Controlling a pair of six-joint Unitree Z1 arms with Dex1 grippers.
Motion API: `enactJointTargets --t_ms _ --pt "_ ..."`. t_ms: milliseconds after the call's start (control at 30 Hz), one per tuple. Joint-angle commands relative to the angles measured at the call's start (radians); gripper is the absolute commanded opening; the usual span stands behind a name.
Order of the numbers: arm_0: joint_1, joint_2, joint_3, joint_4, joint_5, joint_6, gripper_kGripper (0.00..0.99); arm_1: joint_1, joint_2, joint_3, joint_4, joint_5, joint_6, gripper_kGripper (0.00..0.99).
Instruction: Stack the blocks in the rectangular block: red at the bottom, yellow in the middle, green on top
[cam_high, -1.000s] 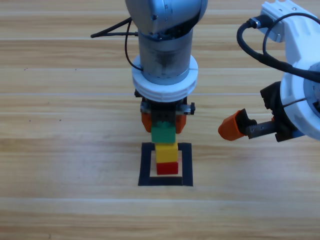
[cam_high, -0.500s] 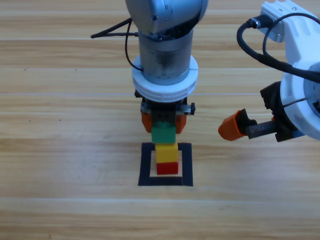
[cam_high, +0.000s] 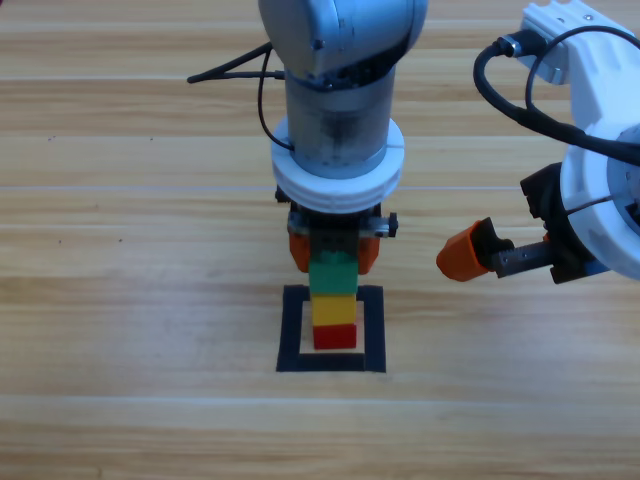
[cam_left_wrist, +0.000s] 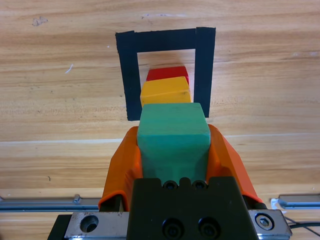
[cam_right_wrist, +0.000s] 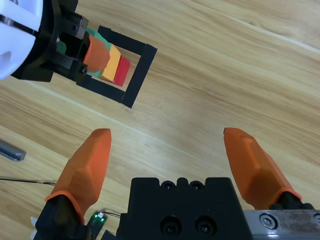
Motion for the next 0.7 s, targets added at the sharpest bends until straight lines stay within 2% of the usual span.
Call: enactJointTargets --t_ms 33,700 --pt "-0.022 0.055 -0.011 0.006 -0.009 -0.015 0.0 -0.027 -0.051 0.025 -0.013 0.009 -0.012 0.99" --pt "-0.021 0.078 -0.006 0.006 0.0 -0.013 0.0 -0.027 -0.05 0.027 -0.013 0.009 -0.012 0.99"
